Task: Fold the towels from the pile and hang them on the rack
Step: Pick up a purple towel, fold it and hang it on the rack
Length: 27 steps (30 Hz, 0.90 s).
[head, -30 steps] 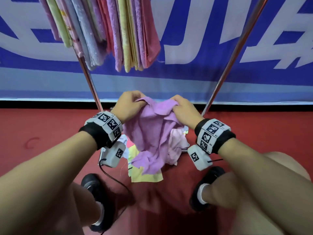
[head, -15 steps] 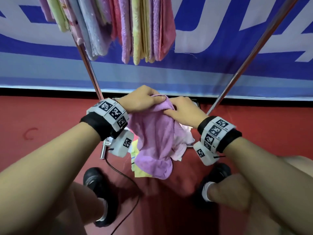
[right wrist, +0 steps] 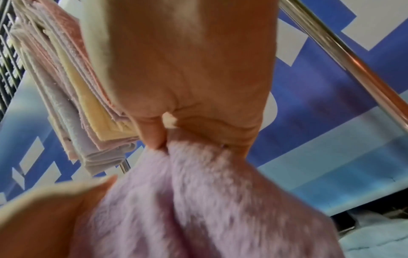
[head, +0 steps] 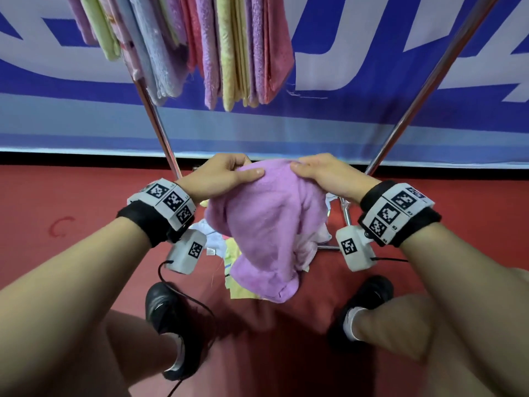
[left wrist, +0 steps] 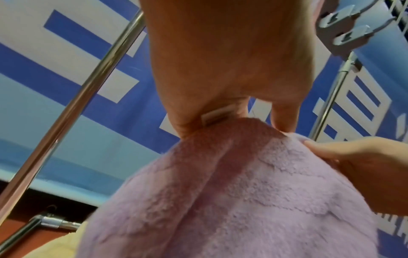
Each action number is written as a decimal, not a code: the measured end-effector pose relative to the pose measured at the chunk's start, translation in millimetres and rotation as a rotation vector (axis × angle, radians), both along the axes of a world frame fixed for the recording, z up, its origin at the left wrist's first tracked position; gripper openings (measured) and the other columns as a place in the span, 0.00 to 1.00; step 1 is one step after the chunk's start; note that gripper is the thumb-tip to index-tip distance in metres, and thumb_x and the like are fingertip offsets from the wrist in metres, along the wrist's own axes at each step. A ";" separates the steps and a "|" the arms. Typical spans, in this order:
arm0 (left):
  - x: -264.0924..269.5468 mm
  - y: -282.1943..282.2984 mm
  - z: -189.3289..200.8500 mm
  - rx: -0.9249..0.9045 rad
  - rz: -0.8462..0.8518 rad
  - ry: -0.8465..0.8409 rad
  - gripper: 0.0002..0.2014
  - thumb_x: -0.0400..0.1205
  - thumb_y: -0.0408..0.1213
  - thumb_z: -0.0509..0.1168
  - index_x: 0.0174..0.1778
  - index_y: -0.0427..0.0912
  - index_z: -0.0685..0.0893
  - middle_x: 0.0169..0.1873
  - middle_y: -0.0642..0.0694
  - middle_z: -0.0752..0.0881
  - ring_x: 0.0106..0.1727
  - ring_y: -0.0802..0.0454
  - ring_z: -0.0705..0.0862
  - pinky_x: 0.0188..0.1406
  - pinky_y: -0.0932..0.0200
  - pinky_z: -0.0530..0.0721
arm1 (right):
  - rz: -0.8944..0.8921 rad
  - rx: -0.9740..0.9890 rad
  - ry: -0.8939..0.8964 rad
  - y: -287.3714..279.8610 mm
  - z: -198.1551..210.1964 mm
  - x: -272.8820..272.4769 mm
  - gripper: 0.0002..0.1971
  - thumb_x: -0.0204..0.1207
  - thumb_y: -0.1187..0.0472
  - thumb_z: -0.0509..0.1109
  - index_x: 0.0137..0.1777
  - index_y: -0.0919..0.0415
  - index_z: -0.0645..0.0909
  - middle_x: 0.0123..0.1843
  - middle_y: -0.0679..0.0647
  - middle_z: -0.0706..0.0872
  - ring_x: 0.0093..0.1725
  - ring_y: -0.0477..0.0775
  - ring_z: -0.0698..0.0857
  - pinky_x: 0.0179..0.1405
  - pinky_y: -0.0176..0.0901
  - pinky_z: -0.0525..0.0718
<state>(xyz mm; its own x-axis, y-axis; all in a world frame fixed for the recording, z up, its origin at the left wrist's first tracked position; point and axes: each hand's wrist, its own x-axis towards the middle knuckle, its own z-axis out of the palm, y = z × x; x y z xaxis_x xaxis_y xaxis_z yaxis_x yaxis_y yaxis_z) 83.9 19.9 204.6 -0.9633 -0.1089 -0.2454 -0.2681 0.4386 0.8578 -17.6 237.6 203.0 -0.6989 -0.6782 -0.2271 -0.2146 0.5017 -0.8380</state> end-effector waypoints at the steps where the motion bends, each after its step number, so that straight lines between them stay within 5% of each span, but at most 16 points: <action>1: 0.2 3.2 2.3 0.033 0.013 0.012 0.11 0.78 0.45 0.70 0.38 0.41 0.80 0.30 0.51 0.78 0.34 0.56 0.74 0.36 0.61 0.71 | -0.056 -0.003 0.048 0.5 -0.6 -2.2 0.20 0.89 0.58 0.66 0.32 0.56 0.75 0.29 0.42 0.79 0.29 0.37 0.74 0.36 0.34 0.72; 5: 1.8 11.2 8.3 0.180 0.015 -0.024 0.15 0.60 0.29 0.56 0.40 0.37 0.82 0.34 0.46 0.81 0.34 0.55 0.76 0.33 0.61 0.71 | -0.203 -0.017 0.123 -2.1 -2.6 -2.6 0.22 0.88 0.58 0.65 0.31 0.53 0.65 0.33 0.53 0.68 0.34 0.48 0.66 0.37 0.47 0.61; 10: 3.5 5.5 4.4 0.116 -0.099 -0.083 0.17 0.77 0.10 0.60 0.51 0.34 0.82 0.33 0.44 0.85 0.26 0.58 0.81 0.24 0.68 0.78 | -0.283 -0.004 0.159 -4.3 -0.6 -1.4 0.19 0.88 0.58 0.64 0.33 0.56 0.67 0.33 0.54 0.68 0.35 0.51 0.67 0.38 0.49 0.62; 14: 5.1 4.5 -6.3 0.010 -0.155 -0.007 0.14 0.74 0.18 0.75 0.50 0.38 0.84 0.38 0.47 0.87 0.33 0.61 0.84 0.31 0.68 0.81 | -0.262 0.014 0.156 -6.1 -2.7 -0.7 0.21 0.88 0.57 0.64 0.31 0.54 0.65 0.30 0.51 0.69 0.35 0.52 0.68 0.39 0.49 0.64; 18: -0.1 8.3 -20.2 -0.280 -0.037 0.190 0.20 0.70 0.35 0.83 0.51 0.44 0.78 0.43 0.45 0.87 0.43 0.45 0.84 0.47 0.49 0.83 | -0.243 0.041 0.171 -6.4 -3.1 1.5 0.20 0.86 0.54 0.66 0.32 0.58 0.69 0.33 0.56 0.70 0.35 0.53 0.69 0.39 0.49 0.64; 22: 3.6 17.6 -18.7 -0.311 -0.103 0.431 0.25 0.78 0.47 0.76 0.52 0.46 0.64 0.40 0.47 0.76 0.36 0.45 0.73 0.40 0.51 0.75 | -0.313 0.080 0.203 -6.3 -4.1 2.0 0.19 0.85 0.52 0.66 0.33 0.60 0.73 0.33 0.57 0.71 0.35 0.54 0.70 0.38 0.49 0.66; 25: 4.5 22.8 -9.5 -0.360 -0.281 0.387 0.07 0.85 0.45 0.61 0.47 0.45 0.75 0.44 0.47 0.80 0.43 0.49 0.78 0.50 0.51 0.77 | -0.357 0.098 0.218 -8.4 -4.4 -0.5 0.21 0.85 0.52 0.65 0.31 0.59 0.69 0.32 0.56 0.70 0.35 0.54 0.69 0.37 0.50 0.66; 27: 3.6 22.4 -7.8 -0.274 -0.309 0.321 0.13 0.79 0.37 0.55 0.42 0.44 0.86 0.44 0.49 0.83 0.45 0.56 0.80 0.53 0.58 0.76 | -0.360 0.115 0.226 -10.2 -3.3 -0.8 0.24 0.85 0.51 0.64 0.29 0.56 0.62 0.29 0.54 0.67 0.33 0.54 0.67 0.35 0.50 0.64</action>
